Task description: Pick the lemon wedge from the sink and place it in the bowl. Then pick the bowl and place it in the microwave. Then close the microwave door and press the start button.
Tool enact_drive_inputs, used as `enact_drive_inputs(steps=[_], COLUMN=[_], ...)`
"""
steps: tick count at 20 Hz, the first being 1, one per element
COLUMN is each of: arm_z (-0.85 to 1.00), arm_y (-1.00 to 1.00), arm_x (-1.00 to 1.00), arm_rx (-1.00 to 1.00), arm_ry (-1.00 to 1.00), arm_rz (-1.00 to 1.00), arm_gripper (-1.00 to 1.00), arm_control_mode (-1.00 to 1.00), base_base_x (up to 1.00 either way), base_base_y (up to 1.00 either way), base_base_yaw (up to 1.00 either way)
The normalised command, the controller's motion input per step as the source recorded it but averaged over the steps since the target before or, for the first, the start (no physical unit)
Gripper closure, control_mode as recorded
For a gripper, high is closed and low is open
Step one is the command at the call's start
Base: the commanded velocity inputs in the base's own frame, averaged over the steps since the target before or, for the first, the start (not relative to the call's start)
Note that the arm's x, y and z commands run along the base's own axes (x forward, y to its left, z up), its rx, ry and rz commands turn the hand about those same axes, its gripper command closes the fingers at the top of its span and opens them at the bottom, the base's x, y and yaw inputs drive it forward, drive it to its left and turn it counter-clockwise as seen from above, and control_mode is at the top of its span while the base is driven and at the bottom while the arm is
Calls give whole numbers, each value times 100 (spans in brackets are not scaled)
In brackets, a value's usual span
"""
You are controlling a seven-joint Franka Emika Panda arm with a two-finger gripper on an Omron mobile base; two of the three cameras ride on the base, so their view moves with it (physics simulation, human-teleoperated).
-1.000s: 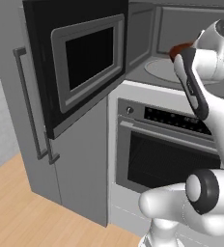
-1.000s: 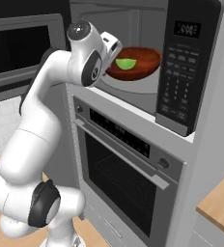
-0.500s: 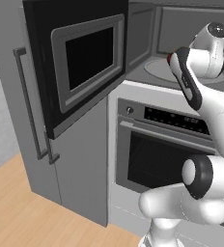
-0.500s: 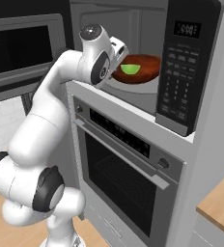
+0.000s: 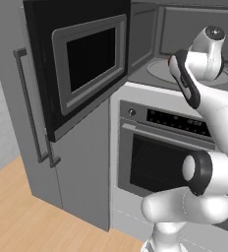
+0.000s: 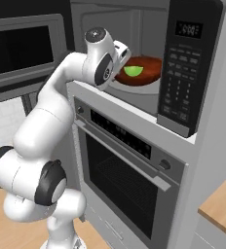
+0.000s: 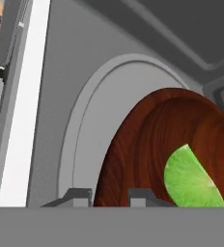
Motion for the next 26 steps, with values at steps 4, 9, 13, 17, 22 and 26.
enact_drive_inputs(steps=[4,9,13,17,22,26], arm_z=[-12,-3,0,0,0,31], arm_y=[-8,0,4,41,60,63], arm_x=[43,11,-1,-27,-80,-100], arm_rx=[0,0,0,0,0,0], arm_ry=[2,-2,-17,-23,-26,-28], arm_rz=[0,0,0,5,11,7], arm_gripper=[-100,-100,-100,-100,-100,-100], arm_control_mode=[-100,-100,-100,-100,-100,-100], base_base_x=[0,0,0,0,0,0], base_base_y=[0,0,0,0,0,0], base_base_yaw=[0,0,0,0,0,0])
